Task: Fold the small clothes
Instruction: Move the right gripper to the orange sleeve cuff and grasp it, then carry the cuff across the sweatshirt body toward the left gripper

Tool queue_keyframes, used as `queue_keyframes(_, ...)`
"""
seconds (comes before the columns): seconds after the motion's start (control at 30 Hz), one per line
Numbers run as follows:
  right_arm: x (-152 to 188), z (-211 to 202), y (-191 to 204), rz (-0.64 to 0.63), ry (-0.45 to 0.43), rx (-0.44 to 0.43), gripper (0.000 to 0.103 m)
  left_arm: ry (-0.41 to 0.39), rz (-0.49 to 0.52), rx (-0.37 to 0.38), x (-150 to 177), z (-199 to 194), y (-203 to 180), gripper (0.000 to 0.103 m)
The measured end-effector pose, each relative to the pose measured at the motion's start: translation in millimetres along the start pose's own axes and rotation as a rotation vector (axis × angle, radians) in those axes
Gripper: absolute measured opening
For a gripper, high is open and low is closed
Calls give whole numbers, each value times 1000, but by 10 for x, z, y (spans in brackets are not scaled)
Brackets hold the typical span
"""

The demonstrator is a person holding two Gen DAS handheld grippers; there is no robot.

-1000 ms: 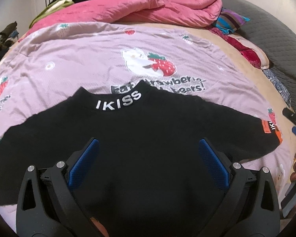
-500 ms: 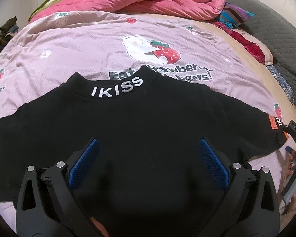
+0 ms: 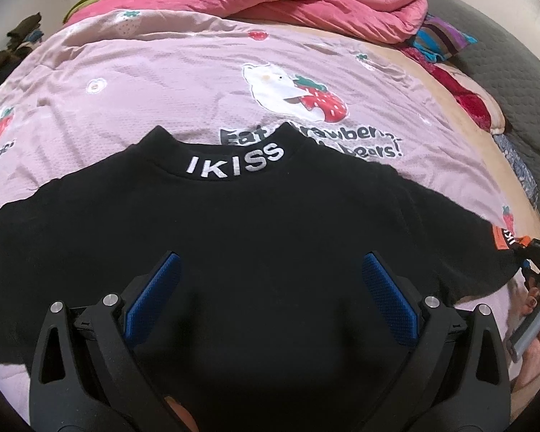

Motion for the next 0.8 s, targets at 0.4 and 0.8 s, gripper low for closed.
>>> queue_keyframes(0.4, 246, -621, 936, -228, -41, -308, 12, -64, -66, -11, -22, -489, 199, 95)
queue_keyframes(0.8, 1044, -1036, 1755, -527, 22, -486, 12, -77, -140, -17, 208, -819, 605, 95)
Point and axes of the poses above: each gripper's, at about its wrist camera, not at the fingertips, and z roughly the way its jaws point, y to its left, x to its underside, the point moved 5 cm from there along z, roughly the way its jaws point, and after that the axes turned 3 degrees about z, right-handed, at the moved point
